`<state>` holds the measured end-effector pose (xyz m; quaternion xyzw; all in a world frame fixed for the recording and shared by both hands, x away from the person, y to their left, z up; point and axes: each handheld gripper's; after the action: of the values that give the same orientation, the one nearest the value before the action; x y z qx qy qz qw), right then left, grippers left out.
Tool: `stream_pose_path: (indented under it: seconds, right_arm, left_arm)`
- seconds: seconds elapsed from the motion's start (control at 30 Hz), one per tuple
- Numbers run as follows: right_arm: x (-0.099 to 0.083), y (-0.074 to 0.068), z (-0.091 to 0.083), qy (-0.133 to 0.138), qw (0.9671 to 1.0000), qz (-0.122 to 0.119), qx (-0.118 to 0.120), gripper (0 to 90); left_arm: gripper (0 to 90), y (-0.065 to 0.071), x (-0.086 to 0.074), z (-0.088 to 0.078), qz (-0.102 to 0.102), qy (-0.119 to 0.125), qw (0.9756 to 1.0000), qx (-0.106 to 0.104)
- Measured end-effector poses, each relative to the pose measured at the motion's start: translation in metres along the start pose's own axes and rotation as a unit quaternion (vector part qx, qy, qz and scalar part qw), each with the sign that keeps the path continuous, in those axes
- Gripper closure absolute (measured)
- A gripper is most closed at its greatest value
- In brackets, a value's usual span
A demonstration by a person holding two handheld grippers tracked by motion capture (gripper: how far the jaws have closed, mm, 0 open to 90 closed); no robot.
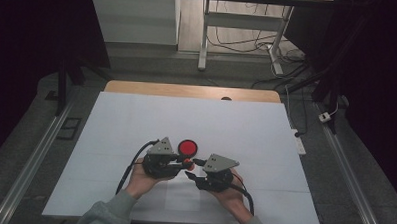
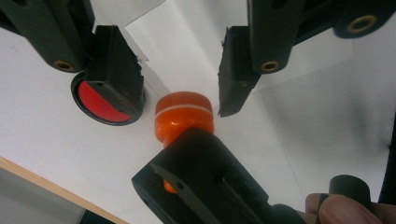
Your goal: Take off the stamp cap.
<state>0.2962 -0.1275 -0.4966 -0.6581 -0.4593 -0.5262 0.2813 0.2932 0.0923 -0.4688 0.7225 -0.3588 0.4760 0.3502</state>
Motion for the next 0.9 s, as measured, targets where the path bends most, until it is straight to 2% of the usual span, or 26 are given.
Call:
stream_pose_path:
  seconds: [0.53,0.9]
  right_arm:
    - [0.0013,-0.001,0.0016,-0.004,0.9999,-0.006,0.007,62.5]
    - [0.0011,-0.0016,0.001,-0.008,0.9999,-0.013,0.007,62.7]
  left_arm:
    - [71.7,-0.0004,-0.0021,0.0022,0.001,-0.005,1.0,0.0]
    - [71.8,-0.0003,-0.0023,0.0022,0.002,-0.005,1.0,-0.001]
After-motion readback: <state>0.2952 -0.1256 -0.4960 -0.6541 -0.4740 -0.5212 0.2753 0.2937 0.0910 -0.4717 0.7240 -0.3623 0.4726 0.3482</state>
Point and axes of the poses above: each handheld gripper's, and its own axes: z roughly forward along the jaws, x roughly out of its top, y roughly to its right, and after that the axes turned 13 degrees about y, right-handed
